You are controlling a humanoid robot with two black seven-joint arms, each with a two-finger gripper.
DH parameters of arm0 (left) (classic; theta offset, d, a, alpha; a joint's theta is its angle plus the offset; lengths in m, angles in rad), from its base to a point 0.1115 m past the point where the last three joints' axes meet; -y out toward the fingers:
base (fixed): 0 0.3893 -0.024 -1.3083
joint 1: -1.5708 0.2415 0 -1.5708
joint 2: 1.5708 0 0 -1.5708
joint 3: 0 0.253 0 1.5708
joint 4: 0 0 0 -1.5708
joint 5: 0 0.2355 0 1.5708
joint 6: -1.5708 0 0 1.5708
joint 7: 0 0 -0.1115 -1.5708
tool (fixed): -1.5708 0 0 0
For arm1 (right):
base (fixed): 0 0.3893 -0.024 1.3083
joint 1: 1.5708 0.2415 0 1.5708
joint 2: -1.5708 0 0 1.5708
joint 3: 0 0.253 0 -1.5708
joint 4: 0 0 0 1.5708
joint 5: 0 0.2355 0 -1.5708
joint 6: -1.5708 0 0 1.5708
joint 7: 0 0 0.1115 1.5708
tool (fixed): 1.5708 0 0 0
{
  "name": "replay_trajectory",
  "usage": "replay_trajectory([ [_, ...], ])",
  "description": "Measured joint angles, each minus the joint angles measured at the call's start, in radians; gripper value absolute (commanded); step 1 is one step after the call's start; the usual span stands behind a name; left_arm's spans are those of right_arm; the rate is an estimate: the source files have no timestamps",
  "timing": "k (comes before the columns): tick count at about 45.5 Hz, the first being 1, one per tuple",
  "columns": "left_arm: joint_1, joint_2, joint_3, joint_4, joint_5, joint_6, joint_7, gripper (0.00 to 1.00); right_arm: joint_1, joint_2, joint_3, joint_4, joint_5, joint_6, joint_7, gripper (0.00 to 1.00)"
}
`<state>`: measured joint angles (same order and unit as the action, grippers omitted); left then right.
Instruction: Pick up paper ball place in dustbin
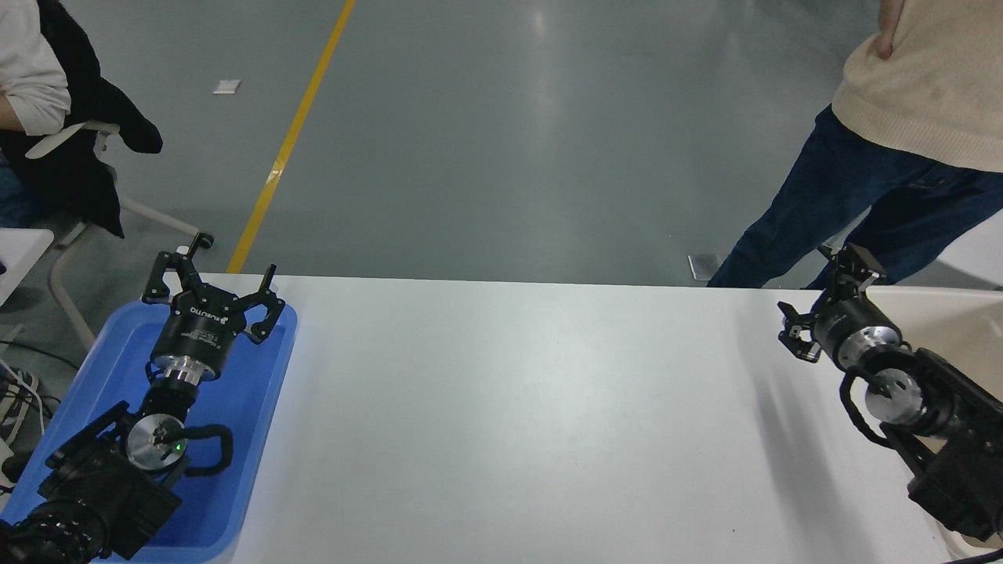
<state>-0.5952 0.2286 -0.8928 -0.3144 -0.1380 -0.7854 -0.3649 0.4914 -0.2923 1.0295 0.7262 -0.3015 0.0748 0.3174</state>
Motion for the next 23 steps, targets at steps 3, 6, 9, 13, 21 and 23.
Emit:
replay_trajectory([
  [3,0.000,0.000,0.000,0.000,0.000,0.000,0.000,1.00,-0.007,0.022,0.005,0.005,-0.013,0.005,0.054,1.00],
  [6,0.000,0.000,0.000,0.000,0.000,0.000,0.000,1.00,-0.014,0.038,0.008,0.007,-0.022,0.006,0.093,1.00],
  [9,0.000,0.000,0.000,0.000,0.000,0.000,0.000,1.00,-0.022,0.050,0.010,0.010,-0.029,0.007,0.120,1.00],
  [13,0.000,0.000,0.000,0.000,0.000,0.000,0.000,1.00,-0.031,0.061,0.012,0.012,-0.035,0.009,0.143,1.00],
  [21,0.000,0.000,0.000,0.000,0.000,0.000,0.000,1.00,-0.042,0.073,0.015,0.014,-0.042,0.012,0.170,1.00],
  [23,0.000,0.000,0.000,0.000,0.000,0.000,0.000,1.00,-0.045,0.074,0.015,0.015,-0.043,0.012,0.174,1.00],
])
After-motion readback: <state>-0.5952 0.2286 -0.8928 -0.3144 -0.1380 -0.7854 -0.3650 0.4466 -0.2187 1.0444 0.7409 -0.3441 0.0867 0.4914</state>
